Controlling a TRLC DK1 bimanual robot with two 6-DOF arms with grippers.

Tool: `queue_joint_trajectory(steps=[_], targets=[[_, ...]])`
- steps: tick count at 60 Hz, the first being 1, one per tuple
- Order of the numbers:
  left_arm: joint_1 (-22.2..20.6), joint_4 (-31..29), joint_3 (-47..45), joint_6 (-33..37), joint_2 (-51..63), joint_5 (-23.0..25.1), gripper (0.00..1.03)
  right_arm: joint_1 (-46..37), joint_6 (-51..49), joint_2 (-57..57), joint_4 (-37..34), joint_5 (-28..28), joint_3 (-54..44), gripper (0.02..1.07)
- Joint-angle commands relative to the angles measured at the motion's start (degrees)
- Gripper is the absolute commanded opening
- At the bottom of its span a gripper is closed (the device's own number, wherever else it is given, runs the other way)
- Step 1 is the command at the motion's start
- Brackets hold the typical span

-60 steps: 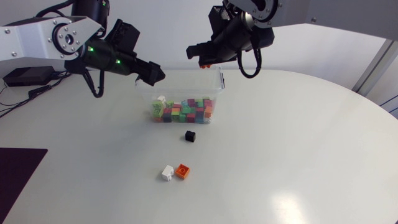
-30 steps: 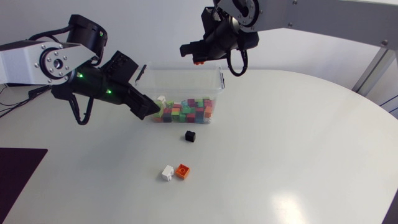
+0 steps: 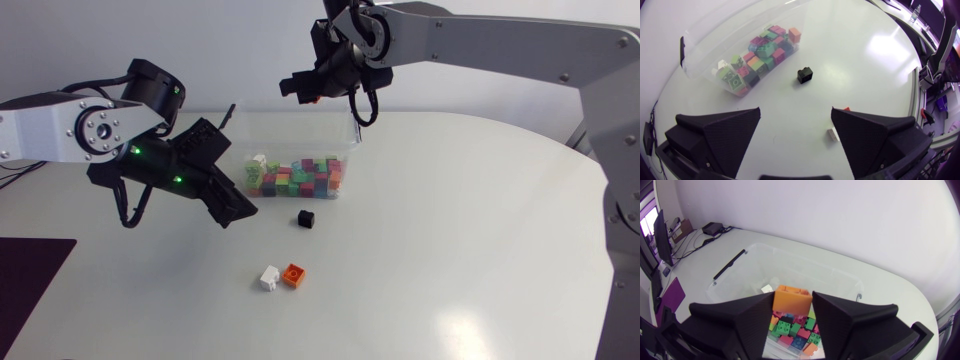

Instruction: Place the duplo bricks in the container

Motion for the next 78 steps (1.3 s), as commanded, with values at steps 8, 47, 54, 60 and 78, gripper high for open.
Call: queue_joint_trajectory(steps=[8,47,54,60,78], targets=[[-1.40,-1.03,-3.47,2.09,-0.88,0.65,0.99,0.66,-1.10,0.83,-4.83,1.79,5.39,1.02],[-6.06,-2.17,-9.01,28.81,1.67,1.88,0.98,4.09,-7.08,-22.46,-11.68,-2.61,-19.66,1.02],[-7.37,-3.40,-7.96,33.29,3.16,1.80,0.98,4.09,-9.10,-25.18,-11.86,-4.01,-24.76,1.02],[-8.25,-4.81,-6.64,37.69,5.27,1.53,0.98,4.00,-10.95,-27.21,-11.77,-5.24,-28.63,1.02],[-9.84,-6.21,-3.47,46.65,11.34,0.92,0.97,4.09,-15.34,-30.72,-11.15,-9.38,-39.26,1.02]])
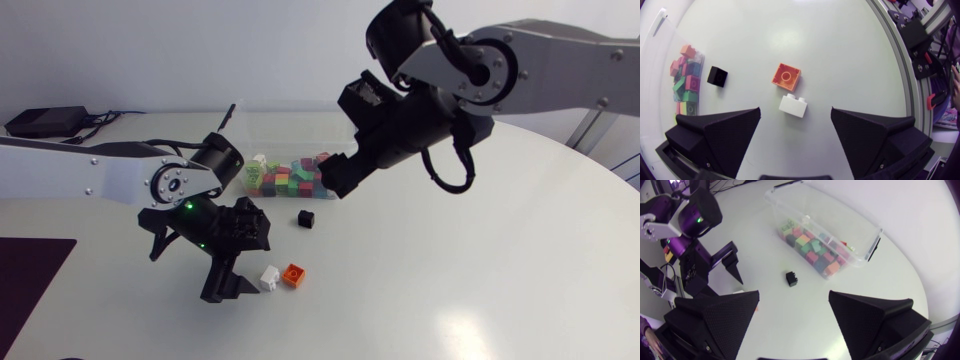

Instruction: Place the duplo bricks in the container

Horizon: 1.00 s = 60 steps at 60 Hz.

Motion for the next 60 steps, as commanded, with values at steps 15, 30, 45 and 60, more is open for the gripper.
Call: queue_joint_trajectory(steps=[15,30,45,60], targets=[[-1.32,-0.86,4.56,8.66,8.09,-1.65,0.96,0.33,-3.15,-3.56,1.27,-1.95,-10.78,1.02],[-3.34,-1.74,7.99,8.93,13.71,-4.02,0.93,0.50,-3.42,-4.79,3.82,-2.39,-16.31,1.02],[-3.69,-3.05,9.22,13.06,15.38,-4.55,0.53,0.42,-4.47,-5.67,4.96,-2.39,-19.13,1.02],[-3.16,-3.32,9.22,12.80,14.59,-4.37,0.09,0.85,-4.65,-5.15,7.16,-2.39,-21.23,1.02]])
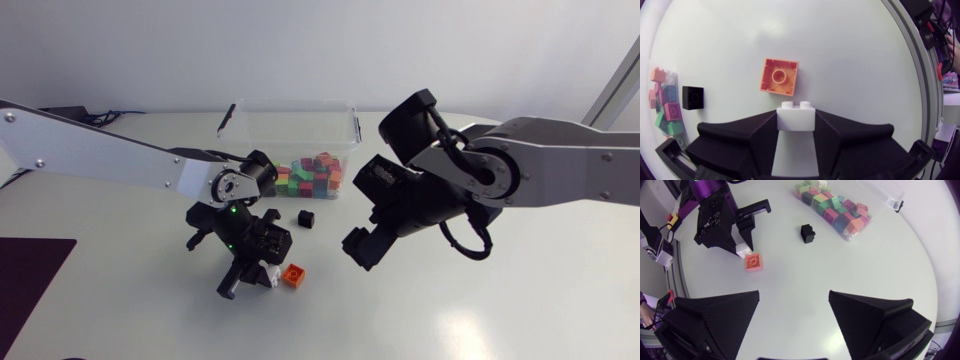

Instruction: Place the duplo bricks in the container

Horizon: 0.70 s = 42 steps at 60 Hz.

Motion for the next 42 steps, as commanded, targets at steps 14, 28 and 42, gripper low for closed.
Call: queue_joint_trajectory(steps=[14,28,42], targets=[[3.39,-3.55,1.24,0.59,-2.91,2.50,0.09,4.28,0.01,2.01,1.15,-0.07,-1.41,1.02],[7.79,-8.47,3.53,-4.50,-6.43,6.02,0.08,8.33,1.16,6.49,1.76,-0.07,0.35,1.02],[12.44,-8.65,5.37,-12.15,-10.82,12.79,0.08,11.23,2.21,12.38,1.06,-0.51,4.83,1.02]])
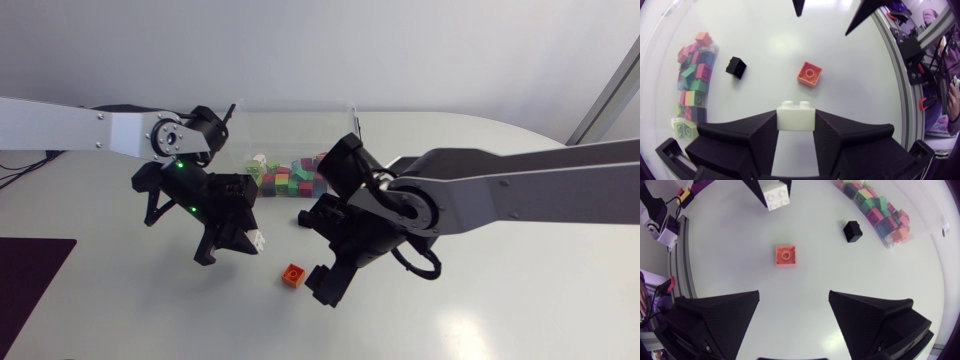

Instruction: Place the duplo bricks in the container

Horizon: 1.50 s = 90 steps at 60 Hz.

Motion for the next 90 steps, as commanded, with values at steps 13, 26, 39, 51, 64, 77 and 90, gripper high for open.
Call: queue_joint_trajectory(steps=[13,26,39,51,64,77,90], targets=[[4.17,3.46,2.98,-12.07,-6.08,4.60,0.08,3.85,2.41,8.00,-2.07,-0.25,7.22,1.02],[5.23,6.98,5.44,-19.62,-8.89,5.57,0.08,4.03,1.97,12.57,-3.04,-0.25,10.82,1.02],[7.16,11.72,8.69,-26.92,-9.15,6.54,0.08,4.03,1.09,17.31,-4.54,-0.25,14.60,1.02],[8.48,17.70,8.78,-32.28,-8.98,6.54,0.08,3.85,0.04,21.09,-7.35,0.19,18.91,1.02],[9.62,25.70,8.86,-38.52,-7.48,6.54,0.08,3.59,-1.02,24.61,-9.11,1.33,21.72,0.85],[9.62,31.23,10.53,-43.62,-4.85,5.04,0.08,3.59,-1.54,26.63,-10.07,1.60,22.86,0.60],[9.27,36.95,13.00,-48.80,-0.54,1.70,0.08,3.68,-1.19,26.19,-7.96,1.33,22.33,0.23]])
